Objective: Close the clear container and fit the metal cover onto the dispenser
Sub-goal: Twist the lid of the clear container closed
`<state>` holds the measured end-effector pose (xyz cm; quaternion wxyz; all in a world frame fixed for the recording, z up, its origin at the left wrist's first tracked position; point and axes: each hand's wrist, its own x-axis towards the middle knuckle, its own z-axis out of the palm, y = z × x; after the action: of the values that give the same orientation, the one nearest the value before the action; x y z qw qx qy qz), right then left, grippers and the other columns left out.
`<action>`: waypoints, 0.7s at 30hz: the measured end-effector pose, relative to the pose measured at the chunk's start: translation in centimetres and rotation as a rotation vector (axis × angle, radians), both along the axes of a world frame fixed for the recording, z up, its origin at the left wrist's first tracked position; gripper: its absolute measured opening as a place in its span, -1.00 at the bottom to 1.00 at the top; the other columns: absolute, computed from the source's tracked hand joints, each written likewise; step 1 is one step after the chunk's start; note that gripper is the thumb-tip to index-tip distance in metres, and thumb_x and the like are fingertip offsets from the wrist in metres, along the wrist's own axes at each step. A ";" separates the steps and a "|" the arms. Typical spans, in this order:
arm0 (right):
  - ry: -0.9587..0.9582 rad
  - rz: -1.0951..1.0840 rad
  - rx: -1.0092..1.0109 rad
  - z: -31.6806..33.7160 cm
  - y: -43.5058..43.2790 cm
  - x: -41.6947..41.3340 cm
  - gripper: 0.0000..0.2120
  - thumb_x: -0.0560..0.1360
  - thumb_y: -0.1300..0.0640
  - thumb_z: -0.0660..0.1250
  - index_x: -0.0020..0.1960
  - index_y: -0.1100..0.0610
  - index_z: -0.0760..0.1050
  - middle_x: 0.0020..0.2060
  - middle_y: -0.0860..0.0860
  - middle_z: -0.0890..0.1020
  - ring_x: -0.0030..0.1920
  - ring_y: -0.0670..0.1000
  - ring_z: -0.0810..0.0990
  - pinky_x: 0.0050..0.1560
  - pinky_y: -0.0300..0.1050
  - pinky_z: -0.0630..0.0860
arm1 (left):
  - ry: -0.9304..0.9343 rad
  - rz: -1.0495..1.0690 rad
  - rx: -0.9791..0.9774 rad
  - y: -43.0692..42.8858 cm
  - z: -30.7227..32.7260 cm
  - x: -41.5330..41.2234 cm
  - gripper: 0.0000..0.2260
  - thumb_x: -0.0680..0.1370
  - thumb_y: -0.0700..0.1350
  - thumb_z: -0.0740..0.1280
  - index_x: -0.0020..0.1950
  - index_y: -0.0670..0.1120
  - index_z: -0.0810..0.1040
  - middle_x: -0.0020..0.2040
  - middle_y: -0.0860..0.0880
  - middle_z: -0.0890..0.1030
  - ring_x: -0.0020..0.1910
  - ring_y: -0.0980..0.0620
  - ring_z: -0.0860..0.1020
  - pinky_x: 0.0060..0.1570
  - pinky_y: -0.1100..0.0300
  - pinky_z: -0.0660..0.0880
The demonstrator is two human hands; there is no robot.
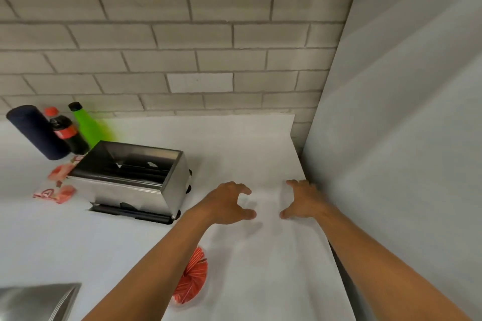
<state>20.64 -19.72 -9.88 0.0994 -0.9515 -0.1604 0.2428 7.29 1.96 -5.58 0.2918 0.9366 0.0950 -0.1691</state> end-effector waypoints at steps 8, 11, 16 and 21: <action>0.016 0.027 0.093 -0.1 -0.3 1.4 0.10 0.20 -0.19 0.70 0.63 -0.12 0.28 0.50 0.09 0.37 0.53 0.16 0.32 0.43 0.06 0.47 | -0.017 0.135 -0.111 0.2 -0.5 -1.8 -0.38 0.52 0.21 0.54 0.54 0.11 0.48 0.51 0.03 0.49 0.44 0.02 0.49 0.36 0.12 0.48; 0.029 0.077 0.175 1.2 0.6 0.3 0.06 0.18 -0.19 0.72 0.59 -0.15 0.33 0.46 0.06 0.40 0.49 0.12 0.37 0.39 0.01 0.49 | -0.051 0.150 -0.119 0.7 0.3 -3.1 -0.39 0.51 0.23 0.55 0.52 0.13 0.50 0.48 0.06 0.51 0.39 0.03 0.53 0.31 0.12 0.51; 0.065 0.196 0.336 5.0 3.6 -3.9 0.07 0.11 -0.26 0.70 0.55 -0.24 0.35 0.41 -0.07 0.40 0.46 0.02 0.40 0.36 -0.06 0.48 | -0.129 0.189 -0.183 3.2 2.6 -6.4 -0.41 0.49 0.24 0.56 0.48 0.14 0.53 0.39 0.08 0.57 0.30 0.06 0.57 0.26 0.13 0.54; 0.133 0.326 0.406 7.9 6.0 -9.9 0.05 0.07 -0.32 0.68 0.51 -0.33 0.36 0.37 -0.17 0.42 0.38 -0.09 0.43 0.26 -0.16 0.49 | -0.141 0.235 -0.311 5.8 4.2 -11.9 -0.17 0.31 0.50 0.53 0.51 0.22 0.47 0.30 0.20 0.60 0.27 0.18 0.58 0.19 0.23 0.54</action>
<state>10.71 -13.71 -1.95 0.2583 -0.8556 -0.3501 0.2805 -4.63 7.80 -1.38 0.4566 0.8722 0.1557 -0.0803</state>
